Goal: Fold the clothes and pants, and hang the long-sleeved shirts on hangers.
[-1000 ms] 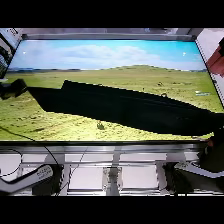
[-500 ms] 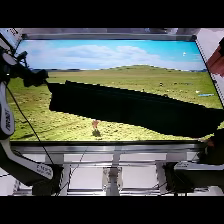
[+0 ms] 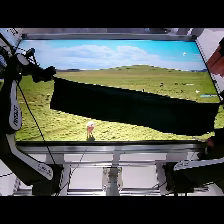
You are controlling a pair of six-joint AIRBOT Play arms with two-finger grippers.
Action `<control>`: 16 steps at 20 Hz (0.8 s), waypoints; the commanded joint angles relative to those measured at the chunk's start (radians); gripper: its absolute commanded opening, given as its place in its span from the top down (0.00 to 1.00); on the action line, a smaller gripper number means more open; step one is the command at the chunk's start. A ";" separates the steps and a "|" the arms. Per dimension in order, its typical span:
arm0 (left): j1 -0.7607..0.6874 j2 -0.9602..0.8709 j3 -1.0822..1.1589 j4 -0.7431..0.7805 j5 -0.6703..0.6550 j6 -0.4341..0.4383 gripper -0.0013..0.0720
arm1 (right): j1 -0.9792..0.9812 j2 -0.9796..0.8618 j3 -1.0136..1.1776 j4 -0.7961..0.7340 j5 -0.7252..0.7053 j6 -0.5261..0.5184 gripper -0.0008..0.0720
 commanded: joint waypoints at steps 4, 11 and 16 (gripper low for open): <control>-0.002 -0.035 0.002 0.001 0.077 -0.071 0.95 | 0.004 -0.045 -0.001 0.126 -0.156 0.063 0.95; -0.004 -0.079 0.002 -0.008 0.090 -0.085 0.92 | 0.033 -0.105 -0.001 0.211 -0.231 0.058 0.95; 0.013 -0.064 0.002 -0.026 0.086 -0.084 0.46 | 0.093 -0.116 0.042 0.207 -0.251 0.023 0.21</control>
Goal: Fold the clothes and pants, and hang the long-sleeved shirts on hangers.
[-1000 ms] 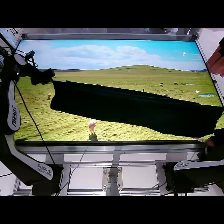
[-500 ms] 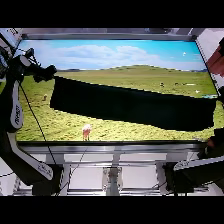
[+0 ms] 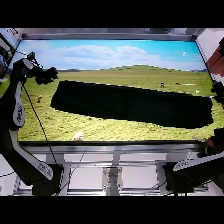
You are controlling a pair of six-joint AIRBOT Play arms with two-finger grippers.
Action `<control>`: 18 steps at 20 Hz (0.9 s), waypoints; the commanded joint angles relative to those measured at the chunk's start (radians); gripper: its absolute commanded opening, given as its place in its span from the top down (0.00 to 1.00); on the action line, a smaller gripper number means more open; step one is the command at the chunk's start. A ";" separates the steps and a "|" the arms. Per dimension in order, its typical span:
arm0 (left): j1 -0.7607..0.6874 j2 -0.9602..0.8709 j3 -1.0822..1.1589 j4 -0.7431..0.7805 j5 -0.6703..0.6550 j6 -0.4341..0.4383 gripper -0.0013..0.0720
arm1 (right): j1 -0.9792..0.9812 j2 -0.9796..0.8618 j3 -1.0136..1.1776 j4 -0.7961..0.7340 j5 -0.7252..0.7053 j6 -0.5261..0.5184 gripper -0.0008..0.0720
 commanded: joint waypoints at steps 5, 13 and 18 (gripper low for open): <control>0.083 0.042 0.001 -0.008 -0.204 0.048 0.38 | 0.022 -0.001 0.258 -0.059 0.260 -0.053 0.20; 0.155 -0.018 -0.002 -0.143 -0.580 0.224 0.16 | 0.043 0.000 0.335 0.011 0.797 -0.257 0.20; 0.150 -0.027 -0.002 -0.143 -0.579 0.268 0.16 | 0.168 0.003 0.335 0.107 0.779 -0.283 0.20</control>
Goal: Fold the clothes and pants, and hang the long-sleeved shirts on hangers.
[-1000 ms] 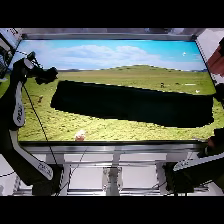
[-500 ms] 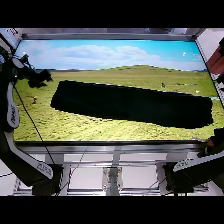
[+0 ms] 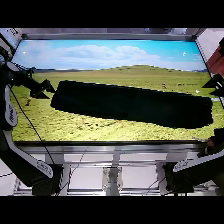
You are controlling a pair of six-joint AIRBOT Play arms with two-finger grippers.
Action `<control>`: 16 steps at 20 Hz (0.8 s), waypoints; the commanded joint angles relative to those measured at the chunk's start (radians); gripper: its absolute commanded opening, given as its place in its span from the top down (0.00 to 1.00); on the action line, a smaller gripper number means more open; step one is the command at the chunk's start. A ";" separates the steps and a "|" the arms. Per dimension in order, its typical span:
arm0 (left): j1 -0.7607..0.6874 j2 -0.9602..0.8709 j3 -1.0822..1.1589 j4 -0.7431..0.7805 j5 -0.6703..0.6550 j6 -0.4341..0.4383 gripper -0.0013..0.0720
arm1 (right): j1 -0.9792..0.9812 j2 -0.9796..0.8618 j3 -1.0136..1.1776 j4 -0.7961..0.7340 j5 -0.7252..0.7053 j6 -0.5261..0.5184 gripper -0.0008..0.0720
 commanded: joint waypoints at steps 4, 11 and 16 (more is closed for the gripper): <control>-0.008 -0.038 0.000 -0.008 -0.020 0.031 0.16 | 0.195 0.001 0.003 0.040 -0.016 -0.061 0.20; -0.071 -0.104 0.000 -0.009 0.014 0.032 0.17 | 0.270 0.001 0.003 0.034 -0.060 -0.061 0.24; -0.104 -0.119 0.000 -0.016 0.013 0.046 0.64 | 0.267 0.001 0.003 0.004 -0.056 -0.060 0.24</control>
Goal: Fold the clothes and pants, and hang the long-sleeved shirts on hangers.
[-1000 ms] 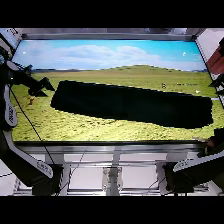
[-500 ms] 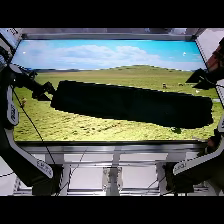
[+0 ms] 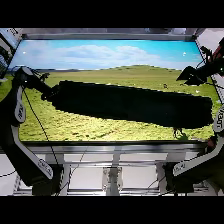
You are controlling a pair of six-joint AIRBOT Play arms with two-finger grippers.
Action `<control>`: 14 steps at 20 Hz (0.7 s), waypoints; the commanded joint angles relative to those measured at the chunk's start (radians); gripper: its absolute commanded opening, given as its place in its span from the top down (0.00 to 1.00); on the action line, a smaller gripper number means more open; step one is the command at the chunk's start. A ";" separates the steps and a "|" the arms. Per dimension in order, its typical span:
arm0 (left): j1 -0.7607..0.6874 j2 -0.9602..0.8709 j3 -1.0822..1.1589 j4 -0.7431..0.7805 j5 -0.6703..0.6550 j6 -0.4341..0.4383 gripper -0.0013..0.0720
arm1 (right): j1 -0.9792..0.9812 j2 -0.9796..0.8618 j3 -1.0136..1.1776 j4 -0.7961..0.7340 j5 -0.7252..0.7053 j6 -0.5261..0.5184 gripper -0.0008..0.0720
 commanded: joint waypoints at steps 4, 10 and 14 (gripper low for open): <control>-0.005 0.021 0.000 0.003 -0.055 0.024 0.95 | 0.004 0.001 0.001 -0.012 0.010 0.000 0.24; 0.091 0.213 0.000 0.304 -0.159 0.015 0.95 | 0.006 0.001 0.001 0.007 0.055 0.020 0.24; 0.162 0.369 0.000 0.415 -0.162 0.016 0.95 | 0.032 0.001 0.001 0.008 0.055 0.035 0.24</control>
